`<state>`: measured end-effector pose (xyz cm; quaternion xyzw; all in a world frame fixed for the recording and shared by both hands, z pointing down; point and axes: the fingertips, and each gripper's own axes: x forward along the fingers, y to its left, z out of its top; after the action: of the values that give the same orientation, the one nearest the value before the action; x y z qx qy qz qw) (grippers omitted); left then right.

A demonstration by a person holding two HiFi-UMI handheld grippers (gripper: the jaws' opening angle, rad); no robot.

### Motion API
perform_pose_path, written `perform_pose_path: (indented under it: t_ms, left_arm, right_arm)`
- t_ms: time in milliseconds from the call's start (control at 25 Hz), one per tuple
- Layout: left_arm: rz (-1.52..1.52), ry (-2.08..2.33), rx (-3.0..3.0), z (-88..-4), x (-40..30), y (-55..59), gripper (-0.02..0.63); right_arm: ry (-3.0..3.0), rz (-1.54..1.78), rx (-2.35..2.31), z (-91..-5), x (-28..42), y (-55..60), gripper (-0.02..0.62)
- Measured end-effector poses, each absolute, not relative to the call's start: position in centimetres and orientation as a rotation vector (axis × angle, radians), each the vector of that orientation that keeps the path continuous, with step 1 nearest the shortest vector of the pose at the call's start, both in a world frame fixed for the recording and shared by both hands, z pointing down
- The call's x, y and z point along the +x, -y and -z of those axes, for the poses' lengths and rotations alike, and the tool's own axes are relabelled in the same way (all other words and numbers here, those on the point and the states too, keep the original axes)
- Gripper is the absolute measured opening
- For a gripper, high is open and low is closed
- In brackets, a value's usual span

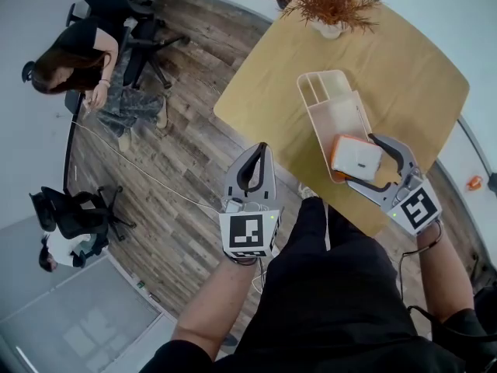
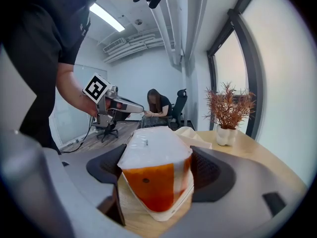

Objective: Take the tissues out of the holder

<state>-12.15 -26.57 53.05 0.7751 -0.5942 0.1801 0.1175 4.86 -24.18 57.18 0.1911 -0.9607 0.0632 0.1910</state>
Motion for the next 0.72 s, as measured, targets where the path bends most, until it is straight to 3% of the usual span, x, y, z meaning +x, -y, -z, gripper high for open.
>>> perform_pose_path:
  t_ms: [480,520,600,720]
  left_arm:
    - [-0.528,1.722,2.247,-53.6,-12.4,26.8,0.005]
    - [-0.527,1.72,2.245,-53.7,-12.4,26.8,0.005]
    - [-0.525,1.716,2.245,-53.7,-12.4,27.0,0.005]
    - [-0.52,1.714,2.252,-53.5,-12.2,27.1,0.005]
  right_arm:
    - [2.627,-0.124,0.45,-58.3,4.4,23.9,0.394]
    - [2.621,-0.111,0.446,-58.4,4.5,23.9,0.388]
    - [2.619,-0.103,0.458,-58.5,4.5,24.0,0.308]
    - [2.612,-0.112,0.465,-58.6,4.7,24.1,0.293]
